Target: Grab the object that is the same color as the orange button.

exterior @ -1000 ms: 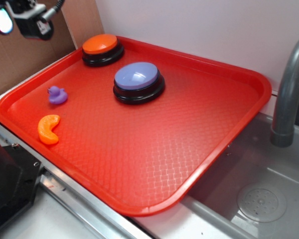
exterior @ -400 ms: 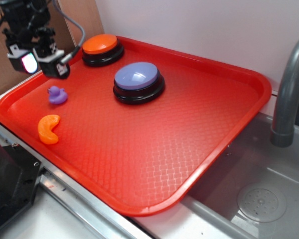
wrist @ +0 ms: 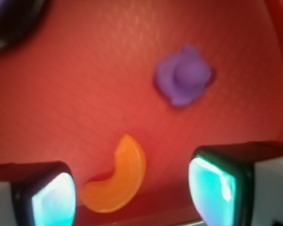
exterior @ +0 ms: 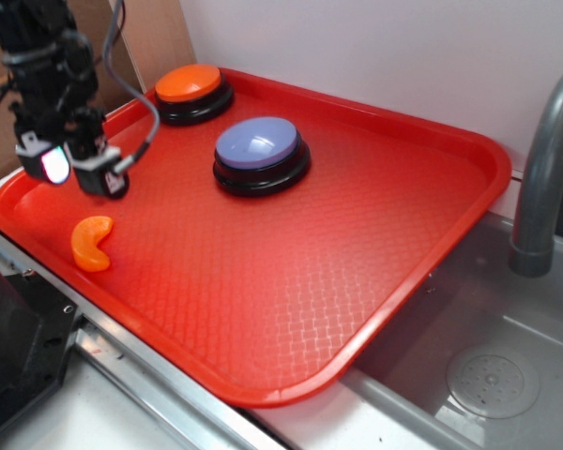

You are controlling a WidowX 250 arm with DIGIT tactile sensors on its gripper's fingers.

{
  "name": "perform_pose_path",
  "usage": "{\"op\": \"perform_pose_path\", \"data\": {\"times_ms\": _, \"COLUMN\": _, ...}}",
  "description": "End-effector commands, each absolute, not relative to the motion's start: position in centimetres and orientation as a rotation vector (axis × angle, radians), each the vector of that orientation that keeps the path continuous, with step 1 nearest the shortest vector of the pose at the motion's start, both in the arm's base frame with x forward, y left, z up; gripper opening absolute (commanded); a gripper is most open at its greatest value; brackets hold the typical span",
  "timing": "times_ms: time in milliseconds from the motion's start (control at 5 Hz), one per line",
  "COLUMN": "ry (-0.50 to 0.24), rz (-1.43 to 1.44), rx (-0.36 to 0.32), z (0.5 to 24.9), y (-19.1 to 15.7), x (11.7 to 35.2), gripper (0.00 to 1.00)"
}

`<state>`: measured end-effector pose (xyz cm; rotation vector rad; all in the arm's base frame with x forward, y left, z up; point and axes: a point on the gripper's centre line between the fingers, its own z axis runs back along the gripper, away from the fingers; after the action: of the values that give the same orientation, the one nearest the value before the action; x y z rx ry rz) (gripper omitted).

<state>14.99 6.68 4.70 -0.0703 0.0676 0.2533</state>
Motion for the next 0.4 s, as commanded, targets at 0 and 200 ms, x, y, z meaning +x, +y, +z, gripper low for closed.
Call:
{"op": "perform_pose_path", "data": {"times_ms": 0, "ry": 0.058, "rz": 0.341, "rx": -0.09, "z": 2.08, "y": 6.78, "x": 14.18, "gripper": 1.0}}
{"op": "perform_pose_path", "data": {"times_ms": 200, "ry": 0.051, "rz": 0.391, "rx": -0.062, "z": 1.31, "y": 7.1, "x": 13.93, "gripper": 1.0}}
